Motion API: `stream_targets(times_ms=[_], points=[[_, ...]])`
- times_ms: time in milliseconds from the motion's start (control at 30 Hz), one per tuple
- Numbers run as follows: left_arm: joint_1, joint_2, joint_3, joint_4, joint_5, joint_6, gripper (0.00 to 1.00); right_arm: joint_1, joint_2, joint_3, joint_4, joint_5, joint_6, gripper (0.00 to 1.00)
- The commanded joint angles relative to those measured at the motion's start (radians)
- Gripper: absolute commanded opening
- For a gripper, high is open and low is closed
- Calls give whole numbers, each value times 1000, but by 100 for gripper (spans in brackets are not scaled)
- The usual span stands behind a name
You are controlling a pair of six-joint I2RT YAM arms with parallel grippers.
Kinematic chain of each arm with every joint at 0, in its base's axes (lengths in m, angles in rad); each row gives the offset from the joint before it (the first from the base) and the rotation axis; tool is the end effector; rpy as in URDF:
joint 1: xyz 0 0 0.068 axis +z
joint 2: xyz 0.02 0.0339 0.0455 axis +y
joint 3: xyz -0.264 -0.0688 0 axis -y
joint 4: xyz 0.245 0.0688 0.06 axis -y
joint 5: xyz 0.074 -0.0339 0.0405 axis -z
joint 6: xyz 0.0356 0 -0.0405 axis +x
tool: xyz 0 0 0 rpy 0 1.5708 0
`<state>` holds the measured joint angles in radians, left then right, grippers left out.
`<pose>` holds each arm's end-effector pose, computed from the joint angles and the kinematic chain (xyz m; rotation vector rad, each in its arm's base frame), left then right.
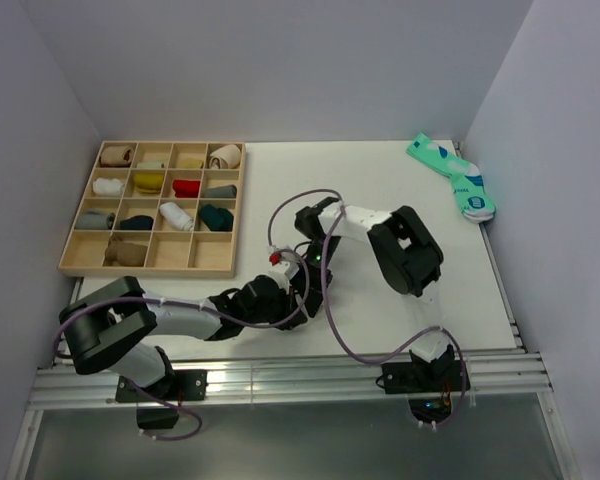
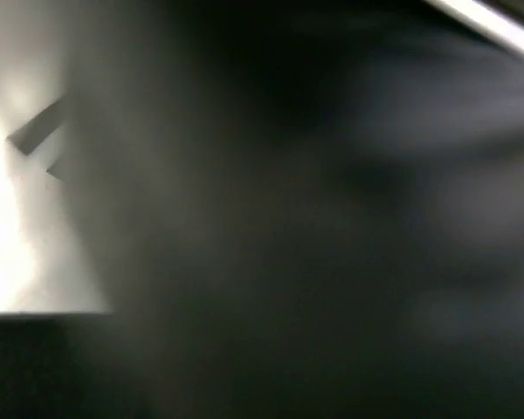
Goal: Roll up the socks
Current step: Roll the sock at the center of the board.
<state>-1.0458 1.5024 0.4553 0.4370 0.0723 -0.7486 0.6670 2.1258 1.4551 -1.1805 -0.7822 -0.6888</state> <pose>0.1312 -0.2316 0.1320 0.3995 2.3638 -1.0302 0.2680 0.2430 0.1372 1.5519 -2.1748 -1.1038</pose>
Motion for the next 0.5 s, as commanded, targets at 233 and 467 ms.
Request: stream_targets(times_ms=[233, 467], points=[[-8, 35, 80, -184, -8, -133, 0, -95, -223, -76, 225, 135, 103, 84], [-8, 67, 117, -224, 1, -152, 0, -185, -303, -127, 286, 182, 158, 62]])
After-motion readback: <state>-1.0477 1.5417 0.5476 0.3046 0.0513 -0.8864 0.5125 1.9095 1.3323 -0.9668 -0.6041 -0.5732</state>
